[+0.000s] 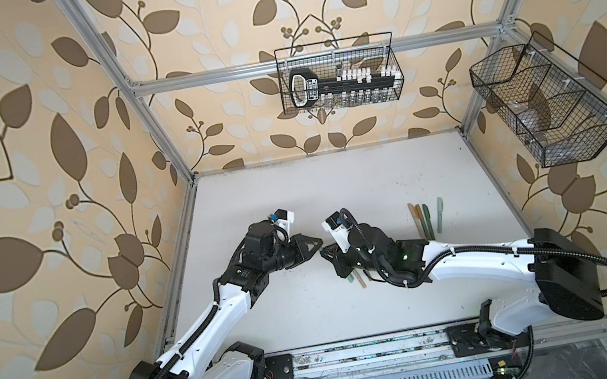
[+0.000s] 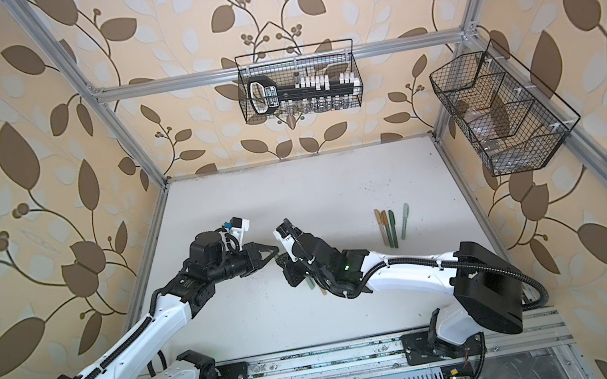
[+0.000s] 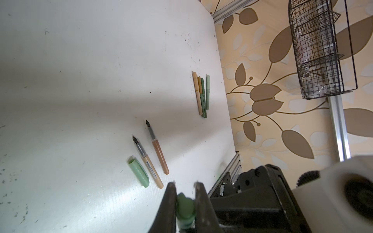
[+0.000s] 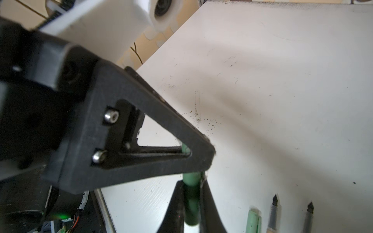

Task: Insert the pens into the pen caps
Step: 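Bring the green cap to the left gripper and close the left gripper on it, then grasp the orange-brown fountain pen with the right gripper while the left holds the cap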

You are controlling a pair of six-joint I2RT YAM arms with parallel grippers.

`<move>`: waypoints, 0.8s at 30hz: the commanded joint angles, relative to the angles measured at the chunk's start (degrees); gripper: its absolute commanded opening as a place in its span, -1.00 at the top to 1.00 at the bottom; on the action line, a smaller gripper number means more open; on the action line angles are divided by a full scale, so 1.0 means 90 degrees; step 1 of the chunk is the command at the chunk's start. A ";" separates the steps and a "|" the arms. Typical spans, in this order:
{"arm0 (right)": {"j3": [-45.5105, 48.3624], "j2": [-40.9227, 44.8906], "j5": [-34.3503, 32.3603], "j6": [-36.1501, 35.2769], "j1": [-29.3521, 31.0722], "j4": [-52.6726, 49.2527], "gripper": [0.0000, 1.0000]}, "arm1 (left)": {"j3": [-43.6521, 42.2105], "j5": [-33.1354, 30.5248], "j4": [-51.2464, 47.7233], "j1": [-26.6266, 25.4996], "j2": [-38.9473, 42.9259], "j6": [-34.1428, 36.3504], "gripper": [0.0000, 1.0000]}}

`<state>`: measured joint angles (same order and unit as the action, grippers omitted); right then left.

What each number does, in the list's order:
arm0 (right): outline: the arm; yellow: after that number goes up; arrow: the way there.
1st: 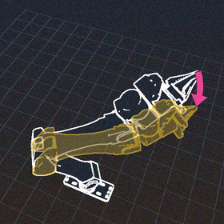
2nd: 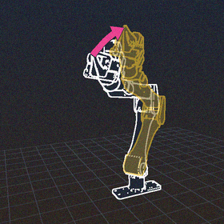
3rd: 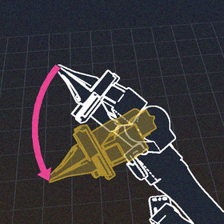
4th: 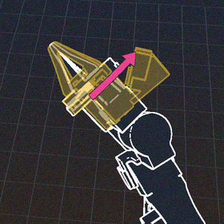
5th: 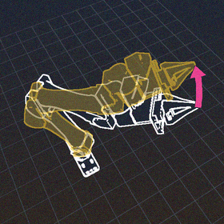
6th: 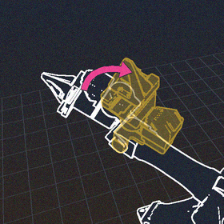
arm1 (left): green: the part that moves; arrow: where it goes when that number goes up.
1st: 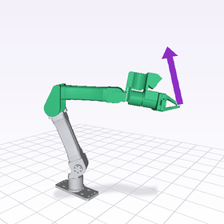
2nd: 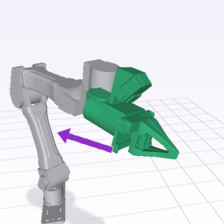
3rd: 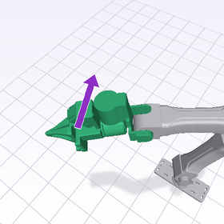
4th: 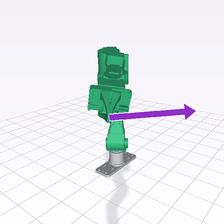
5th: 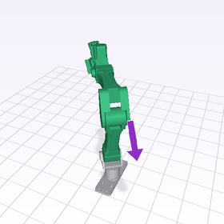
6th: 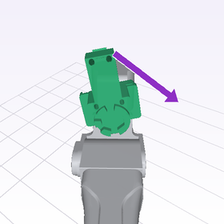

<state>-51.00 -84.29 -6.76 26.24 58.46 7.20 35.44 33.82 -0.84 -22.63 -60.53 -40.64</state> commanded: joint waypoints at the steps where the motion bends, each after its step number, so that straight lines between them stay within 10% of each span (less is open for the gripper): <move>1: -0.0024 -0.0080 -0.0292 0.0339 0.0082 0.0039 0.65 | 0.0066 -0.0015 0.0216 0.0054 0.0039 0.0073 0.92; 9: 0.0661 0.0463 -0.0721 0.0719 -0.0254 -0.1212 0.13 | 0.0534 -0.1882 -0.1564 0.0073 0.0474 0.0537 1.00; 24: 0.0853 -0.0441 -0.1524 0.0786 -0.0665 -0.2274 0.09 | 0.0577 -0.1874 -0.2074 0.0103 0.0681 0.0826 1.00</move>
<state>-43.97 -85.78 -19.38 33.21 52.66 -13.67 39.68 17.41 -19.53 -22.39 -55.72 -34.63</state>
